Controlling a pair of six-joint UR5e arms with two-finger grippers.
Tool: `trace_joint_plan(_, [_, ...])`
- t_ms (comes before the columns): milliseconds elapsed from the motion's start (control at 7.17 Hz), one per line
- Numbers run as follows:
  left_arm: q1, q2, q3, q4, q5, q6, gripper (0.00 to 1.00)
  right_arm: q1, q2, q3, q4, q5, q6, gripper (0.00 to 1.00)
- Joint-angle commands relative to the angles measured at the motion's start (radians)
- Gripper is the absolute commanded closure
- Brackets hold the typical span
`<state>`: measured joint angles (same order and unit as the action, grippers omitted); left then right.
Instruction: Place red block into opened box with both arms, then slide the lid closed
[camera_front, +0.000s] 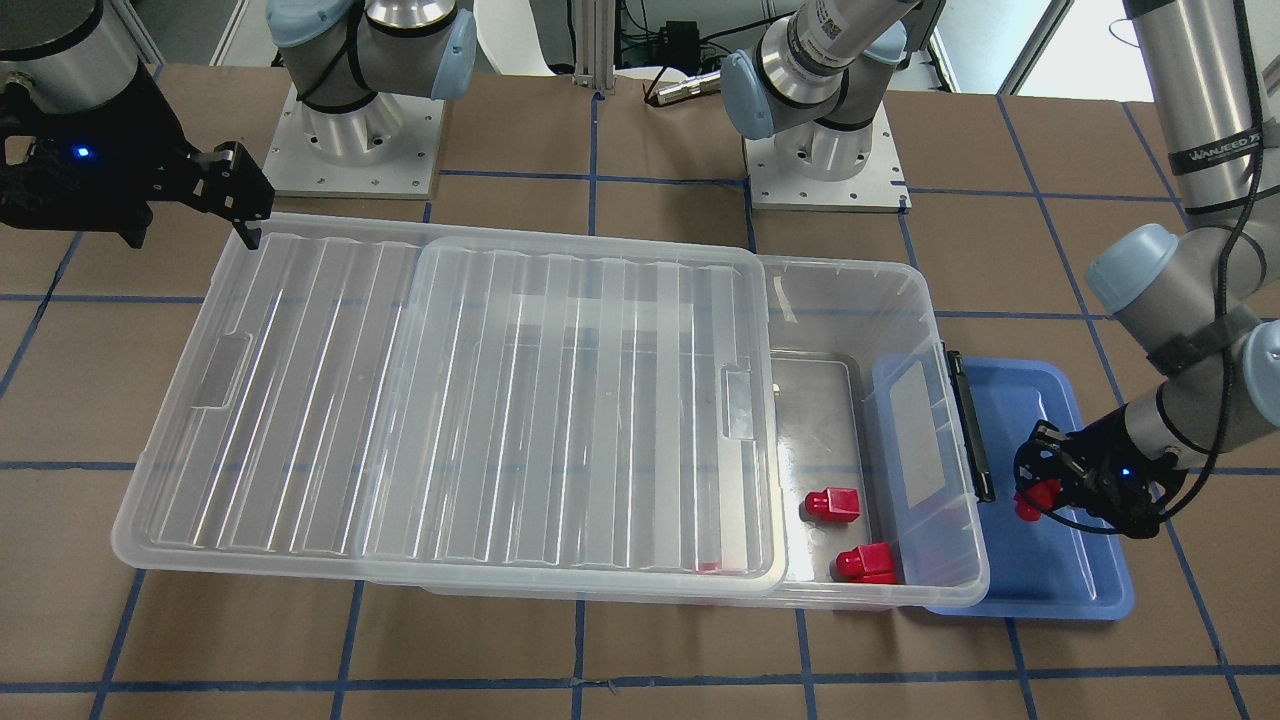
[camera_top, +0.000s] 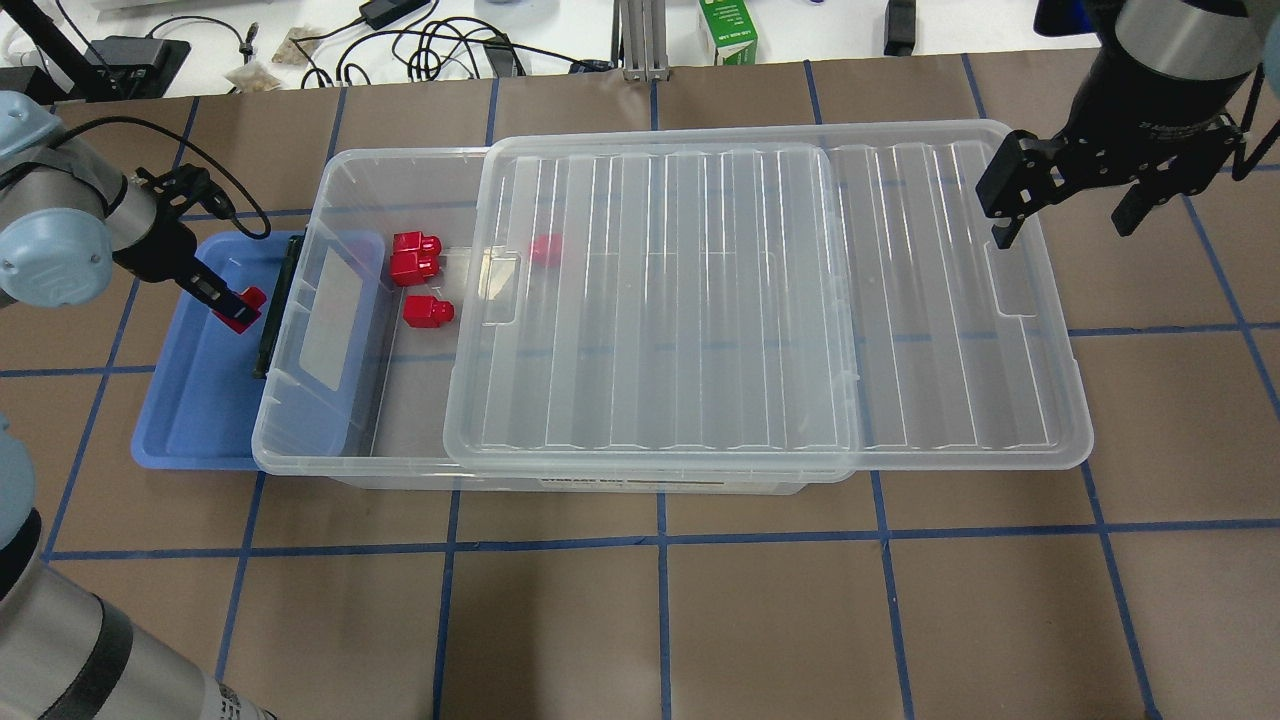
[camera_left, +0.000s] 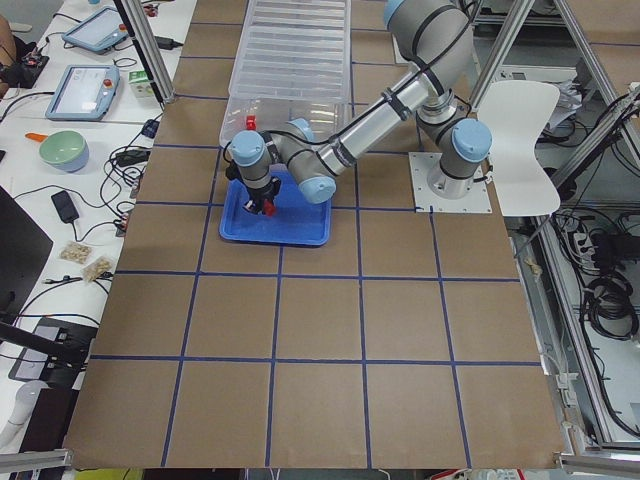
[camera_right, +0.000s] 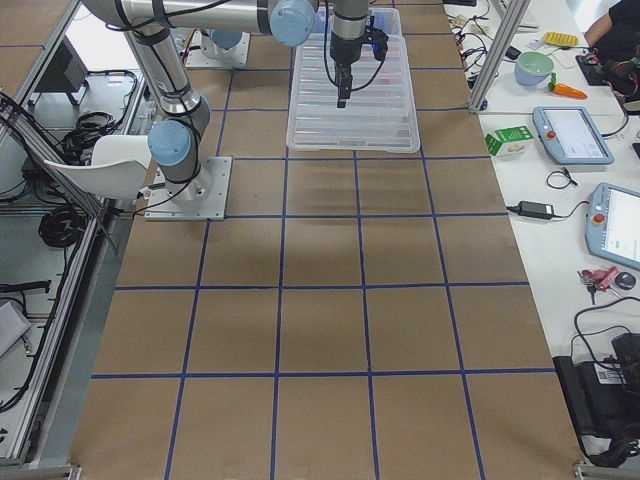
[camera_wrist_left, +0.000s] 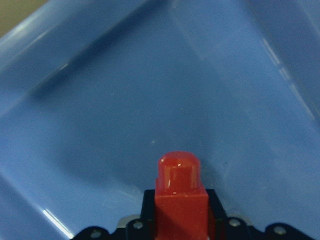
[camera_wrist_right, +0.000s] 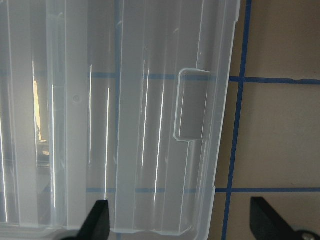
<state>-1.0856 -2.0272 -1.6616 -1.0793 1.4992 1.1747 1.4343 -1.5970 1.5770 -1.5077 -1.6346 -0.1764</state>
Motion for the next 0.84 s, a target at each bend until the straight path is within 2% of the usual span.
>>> trace_joint_plan(0, [-0.007, 0.100, 0.104, -0.202, 0.007, -0.091, 1.00, 0.000, -0.001, 0.000, 0.000, -0.001, 0.000, 0.00])
trace_joint_plan(140, [-0.017, 0.166, 0.150, -0.320, -0.003, -0.204, 1.00, 0.000, -0.001, 0.001, 0.000, -0.004, 0.000, 0.00])
trace_joint_plan(279, [-0.051, 0.232, 0.152, -0.362, -0.005, -0.287, 1.00, 0.000, -0.001, 0.002, 0.000, -0.001, 0.000, 0.00])
trace_joint_plan(558, [-0.220, 0.321, 0.129, -0.383, 0.012, -0.554, 1.00, 0.000, 0.000, 0.001, 0.000, -0.001, -0.002, 0.00])
trace_joint_plan(698, [-0.288, 0.337, 0.071, -0.369, 0.012, -0.689, 1.00, 0.000, 0.000, 0.002, 0.000, -0.001, -0.002, 0.00])
